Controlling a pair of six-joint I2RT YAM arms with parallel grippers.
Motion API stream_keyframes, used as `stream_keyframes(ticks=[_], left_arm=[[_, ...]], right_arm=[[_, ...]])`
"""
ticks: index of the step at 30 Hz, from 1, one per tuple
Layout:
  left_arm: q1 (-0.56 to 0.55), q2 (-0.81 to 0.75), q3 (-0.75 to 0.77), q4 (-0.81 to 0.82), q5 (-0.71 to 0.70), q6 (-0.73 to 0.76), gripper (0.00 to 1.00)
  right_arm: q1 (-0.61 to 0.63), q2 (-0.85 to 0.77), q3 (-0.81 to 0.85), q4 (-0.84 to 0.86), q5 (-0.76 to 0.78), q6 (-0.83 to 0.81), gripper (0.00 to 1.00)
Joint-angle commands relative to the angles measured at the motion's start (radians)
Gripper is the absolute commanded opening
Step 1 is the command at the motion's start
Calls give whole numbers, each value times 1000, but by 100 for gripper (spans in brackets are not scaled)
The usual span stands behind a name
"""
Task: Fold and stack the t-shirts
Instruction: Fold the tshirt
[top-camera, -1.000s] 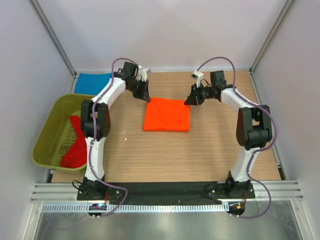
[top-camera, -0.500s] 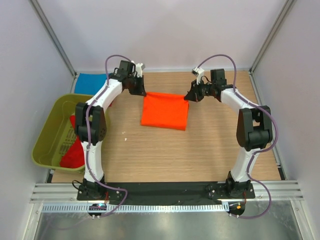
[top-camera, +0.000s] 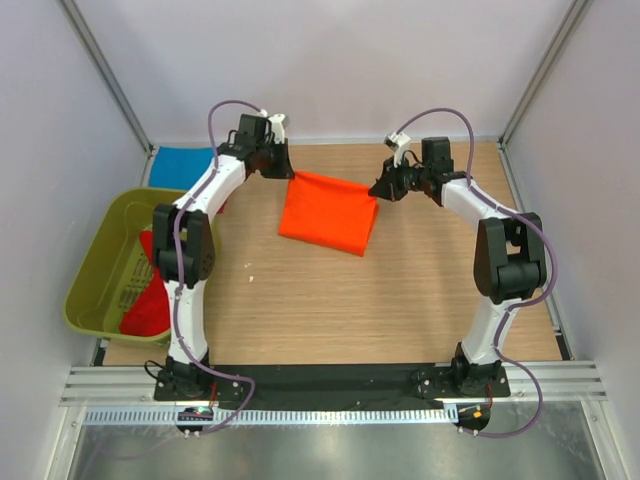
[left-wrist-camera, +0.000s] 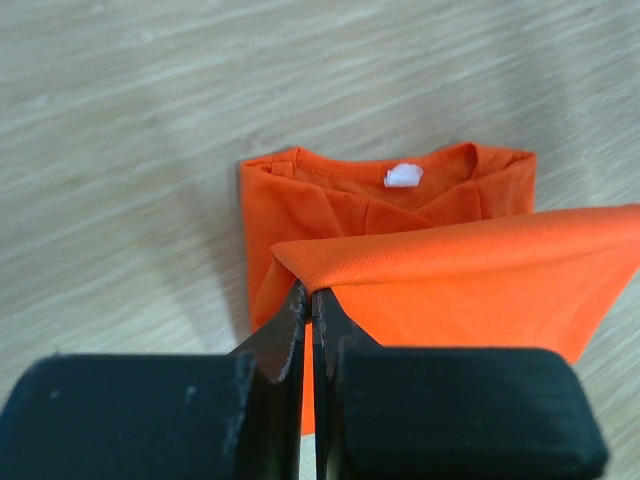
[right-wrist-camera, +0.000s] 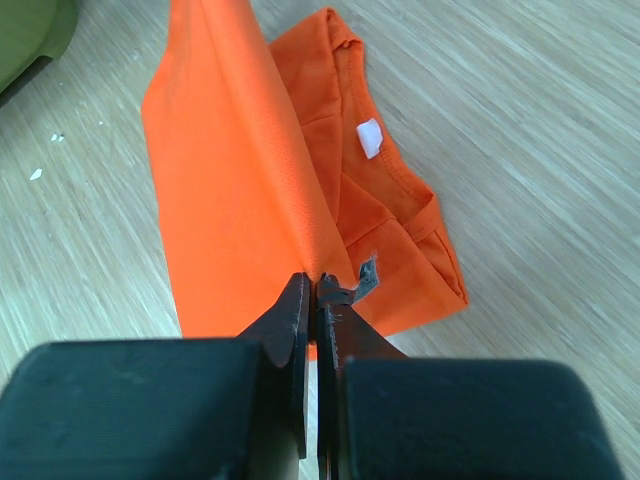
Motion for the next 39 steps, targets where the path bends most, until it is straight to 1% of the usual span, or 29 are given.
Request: stream_keyframes(ticks=[1, 7, 8, 9, 10, 11, 12, 13, 14, 15, 16, 17, 18, 19, 22, 24, 25, 27, 29, 30, 31, 33, 35, 36, 37, 39], left_arm=[[13, 53, 90, 76, -14, -21, 0], [9, 191, 225, 134, -13, -74, 0], [11, 211, 250, 142, -7, -90, 0], [9, 263, 273, 154, 16, -102, 1], [9, 290, 304, 154, 31, -114, 1], [8, 322, 377, 154, 42, -139, 1], [8, 369, 411, 156, 51, -151, 1], [8, 392, 446, 167, 56, -169, 7], [8, 408, 500, 176, 64, -202, 13], [9, 420, 518, 190, 73, -219, 21], [8, 423, 522, 231, 73, -228, 32], [8, 419, 523, 240, 61, -231, 39], [8, 411, 519, 240, 42, -228, 45], [9, 384, 509, 237, 10, -219, 52], [11, 322, 422, 225, -39, -154, 59], [9, 259, 376, 204, -51, -128, 58], [8, 236, 326, 188, -54, -105, 58], [5, 180, 275, 145, -64, -82, 58], [-1, 146, 191, 135, -61, -52, 58], [-3, 117, 169, 130, -56, -44, 58], [-9, 109, 137, 131, -51, -38, 57], [-10, 101, 126, 128, -19, -44, 57], [-14, 110, 129, 130, 10, -76, 55], [-12, 116, 130, 125, 31, -87, 54], [-14, 126, 131, 110, 47, -90, 55], [-14, 136, 140, 73, 65, -87, 56]], right_arm=[[-1, -11, 7, 58, 31, 2, 1], [-13, 58, 8, 98, 97, 45, 2], [-14, 70, 13, 106, 112, 57, 3], [-17, 91, 17, 105, 132, 78, 5], [-27, 101, 20, 109, 147, 89, 7], [-30, 108, 16, 115, 162, 98, 8], [-31, 114, 13, 124, 188, 108, 8], [-34, 127, 4, 137, 211, 135, 8], [-39, 131, -2, 140, 234, 155, 14], [-43, 136, -1, 160, 273, 175, 19], [-48, 139, 1, 186, 293, 199, 28], [-54, 141, 2, 187, 314, 226, 44], [-59, 142, 7, 178, 325, 233, 46], [-62, 144, 25, 164, 330, 243, 46], [-68, 137, 36, 115, 363, 259, 47], [-73, 122, 28, 106, 380, 284, 47], [-73, 118, 22, 100, 382, 292, 47], [-73, 98, 17, 77, 362, 307, 47], [-67, 78, 19, 62, 354, 319, 46], [-65, 62, 22, 40, 354, 336, 45], [-57, 53, 34, 29, 351, 350, 41], [-45, 39, 53, 5, 333, 388, 37], [-27, 27, 73, -1, 318, 462, 31], [-22, 27, 73, -3, 331, 491, 29], [-18, 21, 64, 2, 325, 535, 27], [13, 19, 37, 29, 314, 552, 27]])
